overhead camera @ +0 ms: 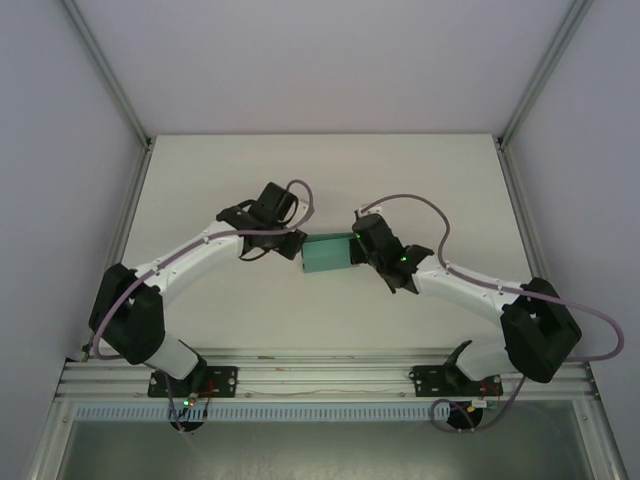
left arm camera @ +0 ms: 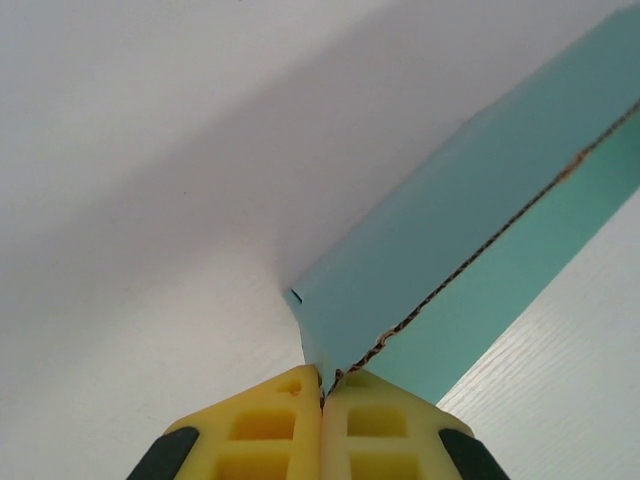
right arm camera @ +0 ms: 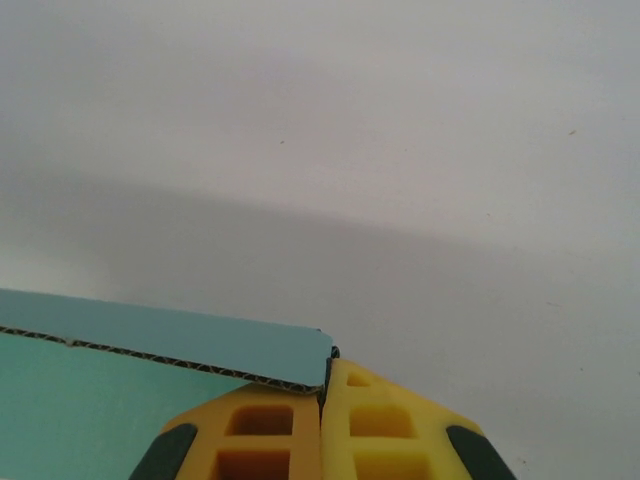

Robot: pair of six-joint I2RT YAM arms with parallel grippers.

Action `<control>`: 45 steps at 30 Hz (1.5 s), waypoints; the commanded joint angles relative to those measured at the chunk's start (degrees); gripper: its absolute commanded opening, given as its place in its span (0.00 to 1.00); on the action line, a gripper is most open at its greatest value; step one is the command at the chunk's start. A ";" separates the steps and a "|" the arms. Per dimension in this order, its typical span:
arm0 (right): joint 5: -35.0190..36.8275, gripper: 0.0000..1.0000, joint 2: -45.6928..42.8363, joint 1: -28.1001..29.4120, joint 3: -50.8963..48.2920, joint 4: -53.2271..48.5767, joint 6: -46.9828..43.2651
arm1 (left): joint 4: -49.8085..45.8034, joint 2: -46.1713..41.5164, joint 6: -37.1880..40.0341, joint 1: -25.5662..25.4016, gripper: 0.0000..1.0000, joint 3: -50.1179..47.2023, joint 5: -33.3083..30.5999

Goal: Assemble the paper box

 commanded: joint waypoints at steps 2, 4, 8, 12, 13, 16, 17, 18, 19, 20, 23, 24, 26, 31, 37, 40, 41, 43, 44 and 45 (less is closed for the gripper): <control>5.74 0.00 2.84 2.88 1.22 -9.84 7.62 | -0.28 1.26 -14.51 -0.86 0.00 2.93 3.46; 5.18 0.00 3.80 3.29 1.73 -9.79 8.68 | -0.21 0.89 -17.71 -0.81 0.00 2.15 4.02; 4.70 0.00 5.11 3.41 2.38 -9.77 9.76 | -3.04 2.33 -22.13 -0.51 0.00 3.34 4.60; 4.74 0.00 5.02 3.45 2.20 -10.09 10.72 | -2.94 3.56 -24.63 -0.47 0.00 3.22 5.91; 4.59 0.00 5.02 3.45 2.31 -10.23 10.85 | -2.82 3.80 -25.08 -0.46 0.00 3.09 6.52; 4.41 0.00 4.61 3.47 1.82 -9.98 11.78 | -2.74 4.42 -25.20 -0.46 0.00 2.57 6.26; 4.20 0.00 4.41 3.57 1.67 -9.63 11.87 | -3.21 4.56 -24.87 -0.49 0.00 2.64 5.35; 3.91 0.00 4.23 3.55 1.30 -9.15 11.82 | -3.07 4.59 -23.99 -0.60 0.00 2.39 4.74; 3.75 0.00 3.97 3.54 0.87 -8.59 11.70 | -2.19 4.44 -23.63 -0.73 0.00 1.82 4.83; 3.66 0.00 3.80 3.57 0.44 -7.83 11.72 | -0.94 4.26 -23.80 -0.72 0.00 0.97 5.16; 3.77 0.00 3.22 3.63 -1.50 -4.96 10.40 | 1.97 3.88 -22.17 -1.37 0.00 -2.63 4.35; 3.56 0.00 2.86 3.72 -2.74 -3.25 9.48 | 2.68 3.64 -21.25 -2.05 0.00 -4.42 1.75; 3.42 0.00 2.10 3.62 -5.69 1.12 7.65 | 4.32 3.53 -21.78 -3.49 0.00 -7.47 -4.83; 3.27 0.00 -0.48 3.63 -12.44 10.21 2.39 | 14.98 1.20 -22.71 -5.00 0.00 -16.55 -6.70; 1.33 0.09 -0.90 3.65 -16.91 14.20 -0.70 | 19.40 -4.08 -21.52 -6.90 0.00 -24.25 -11.46; 1.58 0.15 -2.49 3.66 -13.66 9.57 2.79 | 18.69 -4.56 -21.24 -7.89 0.00 -24.25 -12.94; 0.87 0.21 -3.61 3.71 -12.60 8.66 3.53 | 18.89 -4.41 -21.41 -7.98 0.00 -24.14 -13.52; 0.09 0.41 -6.04 3.67 -11.24 7.33 4.13 | 18.71 -3.83 -21.63 -8.00 0.00 -23.83 -14.08; 0.75 0.50 -7.23 3.69 -10.48 6.29 4.87 | 19.04 -3.62 -21.79 -8.11 0.00 -23.89 -13.94; 1.66 0.59 -8.62 3.58 -9.68 4.71 6.06 | 19.32 -3.53 -22.01 -8.26 0.00 -24.09 -13.94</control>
